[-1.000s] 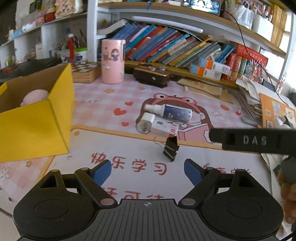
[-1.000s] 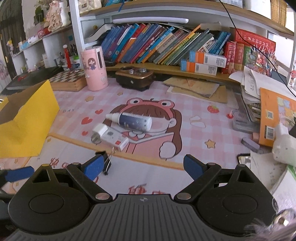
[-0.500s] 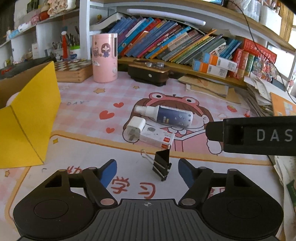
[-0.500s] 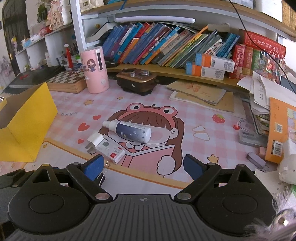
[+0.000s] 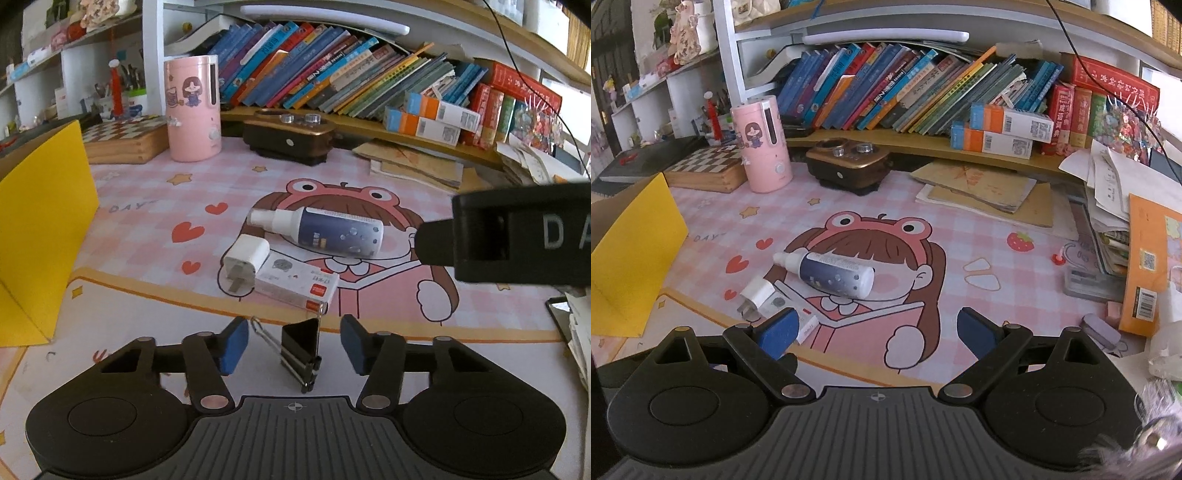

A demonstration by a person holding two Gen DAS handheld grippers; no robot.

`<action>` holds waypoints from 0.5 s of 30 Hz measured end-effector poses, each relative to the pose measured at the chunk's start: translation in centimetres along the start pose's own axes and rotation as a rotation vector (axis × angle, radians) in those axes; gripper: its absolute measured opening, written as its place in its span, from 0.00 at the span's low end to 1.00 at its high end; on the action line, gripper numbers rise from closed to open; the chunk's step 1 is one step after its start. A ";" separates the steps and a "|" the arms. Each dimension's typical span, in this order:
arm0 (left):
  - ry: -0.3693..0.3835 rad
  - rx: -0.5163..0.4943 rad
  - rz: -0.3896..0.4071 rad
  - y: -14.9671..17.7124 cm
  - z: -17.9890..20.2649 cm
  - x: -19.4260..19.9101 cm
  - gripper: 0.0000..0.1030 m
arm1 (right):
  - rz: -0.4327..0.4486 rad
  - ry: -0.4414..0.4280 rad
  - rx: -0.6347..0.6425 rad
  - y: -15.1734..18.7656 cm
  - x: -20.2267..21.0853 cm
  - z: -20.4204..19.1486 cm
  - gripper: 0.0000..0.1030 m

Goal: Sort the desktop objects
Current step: 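Close the left tool on the black binder clip while the right tool grasps the small white box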

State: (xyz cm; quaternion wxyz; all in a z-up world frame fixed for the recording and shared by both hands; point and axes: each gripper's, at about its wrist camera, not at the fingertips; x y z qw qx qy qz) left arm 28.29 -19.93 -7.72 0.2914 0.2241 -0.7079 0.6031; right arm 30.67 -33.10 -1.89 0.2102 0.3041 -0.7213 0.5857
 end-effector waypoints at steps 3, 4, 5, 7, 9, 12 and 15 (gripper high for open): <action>-0.006 -0.004 -0.010 0.2 0.1 -0.7 0.38 | -0.001 -0.005 0.000 -0.1 -0.3 -0.1 0.90; -0.012 -0.007 -0.006 0.2 0.1 -0.7 0.38 | -0.001 -0.006 0.001 -0.1 -0.5 -0.2 0.90; -0.019 -0.010 0.002 0.3 0.1 -0.6 0.38 | -0.001 -0.007 0.003 -0.2 -0.5 -0.3 0.90; -0.018 0.001 0.028 0.4 -0.2 0.0 0.37 | -0.002 -0.011 0.010 -0.2 -0.6 -0.5 0.90; -0.017 0.007 0.042 0.3 -0.6 0.7 0.37 | 0.001 -0.024 0.020 -0.3 -0.5 -0.7 0.90; -0.019 0.012 0.059 0.4 -1.4 2.1 0.37 | 0.007 -0.041 0.031 -0.4 -0.7 -1.0 0.89; -0.030 0.016 0.070 0.7 -2.4 3.7 0.37 | -0.005 -0.064 0.047 -0.6 -1.5 -1.2 0.88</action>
Point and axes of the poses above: each gripper's, at about its wrist camera, not at the fingertips, and x roughly against the way its jaws point, z to its right, y to its underside, and after that the axes turned 11 degrees about -x, right-handed
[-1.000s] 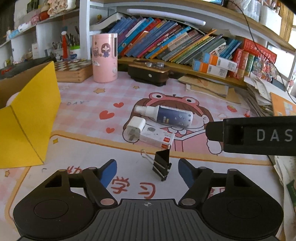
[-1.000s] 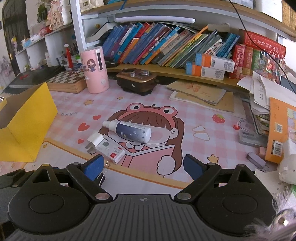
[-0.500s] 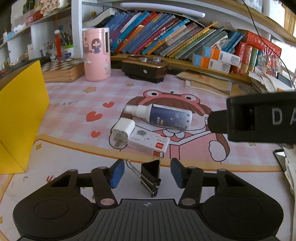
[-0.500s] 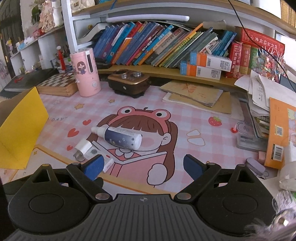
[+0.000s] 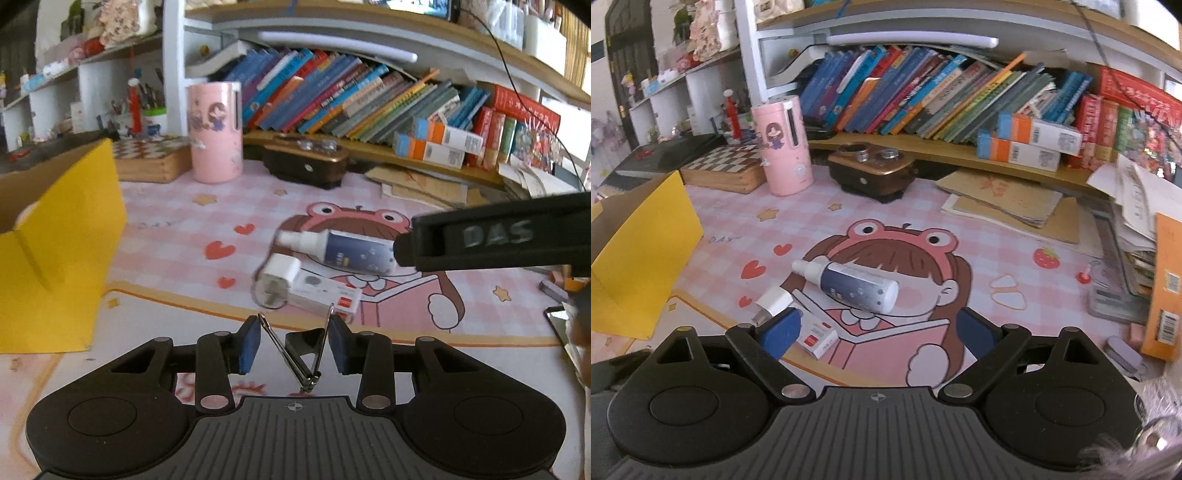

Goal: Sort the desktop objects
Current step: 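Close the left tool on the black binder clip while the right tool grasps the small white box, then lift and carry the binder clip and white box toward the yellow box with both tools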

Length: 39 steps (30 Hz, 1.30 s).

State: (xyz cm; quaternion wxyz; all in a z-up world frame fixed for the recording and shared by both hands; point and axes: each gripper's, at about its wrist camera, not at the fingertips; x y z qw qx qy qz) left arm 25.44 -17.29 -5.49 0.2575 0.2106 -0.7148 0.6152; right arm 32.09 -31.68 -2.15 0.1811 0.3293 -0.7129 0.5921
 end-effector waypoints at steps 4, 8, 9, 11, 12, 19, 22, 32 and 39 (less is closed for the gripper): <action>-0.018 0.020 0.013 0.5 -1.6 2.2 0.37 | -0.035 -0.037 0.046 -0.4 -1.7 -0.4 0.87; -0.028 0.052 0.024 0.7 -3.0 3.9 0.37 | -0.114 -0.114 0.113 -0.3 -3.8 -1.1 0.81; -0.029 0.057 0.029 0.6 -3.3 4.2 0.37 | -0.127 -0.128 0.136 -0.2 -4.3 -1.4 0.77; -0.033 0.058 0.040 0.5 -3.6 4.9 0.37 | -0.149 -0.138 0.181 0.1 -5.4 -2.1 0.70; -0.034 0.061 0.045 0.4 -3.8 5.1 0.37 | -0.159 -0.144 0.195 0.2 -5.9 -2.4 0.68; -0.021 0.071 0.069 -0.1 -4.7 6.8 0.37 | -0.223 -0.175 0.273 0.6 -9.1 -3.2 0.60; -0.004 0.088 0.075 -0.3 -5.3 7.4 0.37 | -0.216 -0.190 0.326 1.0 -9.4 -3.5 0.57; 0.032 0.098 0.105 -1.3 -5.8 9.0 0.37 | -0.198 -0.174 0.276 1.0 -8.2 -3.2 0.27; 0.050 0.108 0.137 -1.7 -6.0 9.9 0.37 | -0.168 -0.176 0.123 0.3 -4.3 -2.3 0.27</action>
Point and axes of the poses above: each gripper's, at about its wrist camera, not at the fingertips, and x roughly against the way its jaws point, z to its right, y to its underside, and after that the axes turned 11 degrees about -x, right-handed
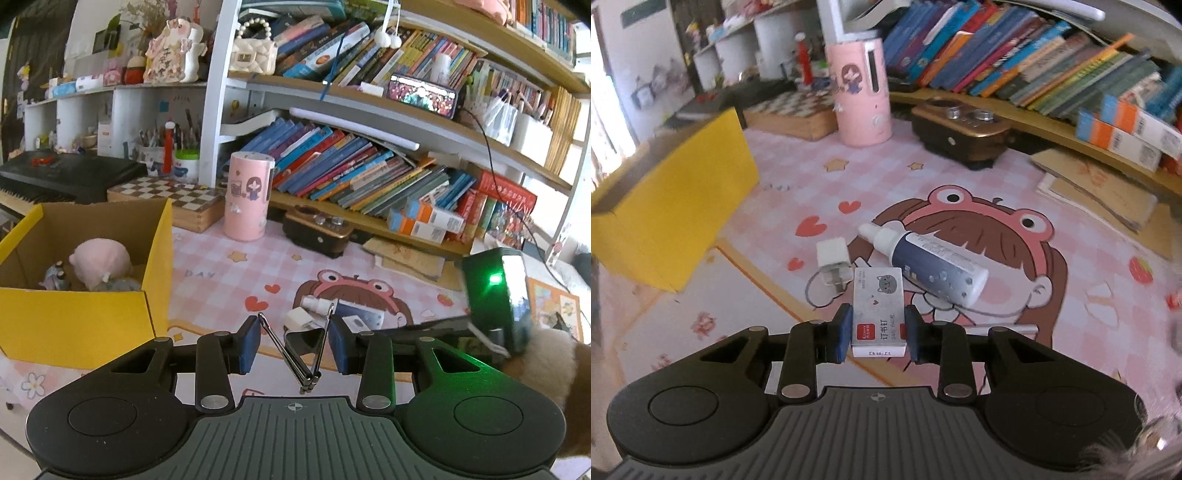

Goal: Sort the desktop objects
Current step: 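Lift and carry the binder clip and white box toward the yellow box with both tools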

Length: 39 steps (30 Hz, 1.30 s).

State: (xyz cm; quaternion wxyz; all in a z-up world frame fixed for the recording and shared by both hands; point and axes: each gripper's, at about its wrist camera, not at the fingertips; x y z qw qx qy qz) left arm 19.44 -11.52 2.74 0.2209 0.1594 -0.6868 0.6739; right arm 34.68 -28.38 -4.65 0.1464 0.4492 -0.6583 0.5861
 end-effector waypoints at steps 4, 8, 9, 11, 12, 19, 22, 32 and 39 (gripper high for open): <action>0.007 0.010 0.007 0.1 -0.1 0.4 0.37 | 0.009 -0.004 -0.047 0.5 2.4 -0.6 0.27; 0.013 0.020 0.028 0.4 -0.6 1.6 0.37 | 0.021 -0.008 -0.082 1.2 4.8 -1.6 0.27; 0.015 0.022 0.032 0.4 -0.7 1.8 0.37 | 0.026 -0.012 -0.087 1.3 5.3 -1.9 0.27; 0.020 0.026 0.038 0.6 -1.2 2.4 0.37 | 0.039 -0.021 -0.096 1.7 6.5 -2.6 0.27; 0.022 0.028 0.042 0.8 -1.5 2.8 0.37 | 0.045 -0.025 -0.102 1.9 7.1 -3.0 0.27; 0.020 0.055 0.059 2.3 -4.0 5.2 0.37 | 0.072 -0.050 -0.131 3.7 10.2 -6.6 0.27; 0.008 0.087 0.060 3.4 -5.5 6.5 0.37 | 0.069 -0.055 -0.112 4.8 11.1 -8.7 0.27; 0.020 0.147 0.037 6.8 -10.1 10.5 0.37 | 0.040 -0.052 -0.075 8.5 11.7 -15.5 0.27; 0.051 0.137 0.030 8.5 -12.5 13.0 0.37 | 0.030 -0.040 -0.074 11.4 12.5 -19.6 0.27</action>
Point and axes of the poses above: each gripper's, at about its wrist camera, not at the fingertips, and x roughly against the way its jaws point, z to its right, y to its underside, and after that the axes turned 11 degrees about -x, right-handed
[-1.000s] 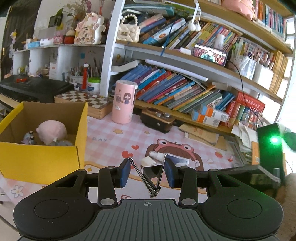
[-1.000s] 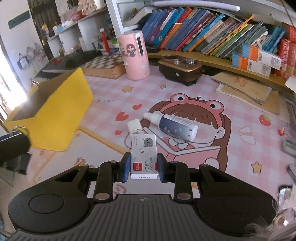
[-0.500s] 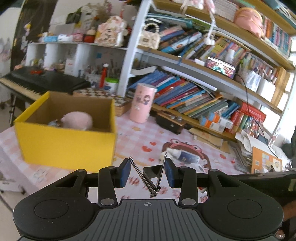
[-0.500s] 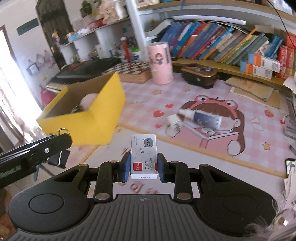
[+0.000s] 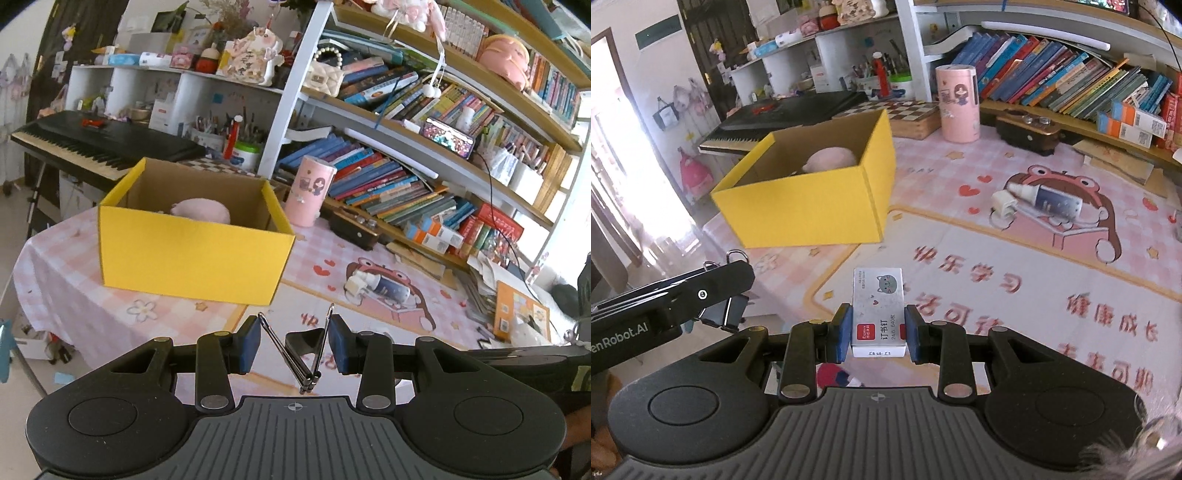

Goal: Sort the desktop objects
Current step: 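Lift and carry the binder clip and white box toward the yellow box with both tools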

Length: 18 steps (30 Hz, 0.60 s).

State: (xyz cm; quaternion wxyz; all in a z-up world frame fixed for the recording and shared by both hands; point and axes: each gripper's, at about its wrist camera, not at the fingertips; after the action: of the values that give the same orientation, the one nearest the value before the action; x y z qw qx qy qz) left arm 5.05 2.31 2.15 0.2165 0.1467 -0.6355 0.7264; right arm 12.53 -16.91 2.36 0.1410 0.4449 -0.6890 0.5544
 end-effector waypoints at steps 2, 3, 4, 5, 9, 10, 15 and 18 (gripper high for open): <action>0.010 -0.004 -0.003 0.4 -0.7 0.7 0.37 | -0.002 0.005 -0.005 0.8 0.2 -1.0 0.27; 0.014 -0.006 -0.005 0.5 -1.1 1.0 0.37 | -0.004 0.006 -0.008 1.2 0.2 -1.4 0.27; 0.018 -0.007 -0.008 0.7 -1.3 1.3 0.37 | -0.006 0.008 -0.010 1.6 0.3 -1.9 0.27; 0.022 -0.009 -0.011 0.8 -1.6 1.6 0.37 | -0.010 0.011 -0.013 2.1 0.3 -2.4 0.27; 0.035 -0.015 -0.021 1.6 -2.8 2.9 0.37 | -0.022 0.015 -0.024 3.8 0.3 -4.1 0.27; 0.036 -0.015 -0.021 1.8 -3.1 3.2 0.37 | -0.026 0.015 -0.024 4.1 0.3 -4.5 0.27; 0.033 0.001 -0.022 2.5 -4.5 4.4 0.37 | -0.040 0.014 -0.019 5.4 0.3 -6.3 0.27; 0.036 0.005 -0.018 2.7 -5.0 5.0 0.37 | -0.040 0.017 -0.018 5.7 0.4 -7.1 0.27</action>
State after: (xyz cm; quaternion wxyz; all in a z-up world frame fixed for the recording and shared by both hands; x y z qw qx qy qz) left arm -0.28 7.63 1.55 0.2341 0.1401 -0.6284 0.7285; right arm 5.76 -10.83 1.44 0.1619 0.4525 -0.6836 0.5493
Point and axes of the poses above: each gripper's, at about its wrist camera, not at the fingertips, and x roughly against the way its jaws point, z to its right, y to its underside, and after that the axes turned 11 degrees about -x, right-handed
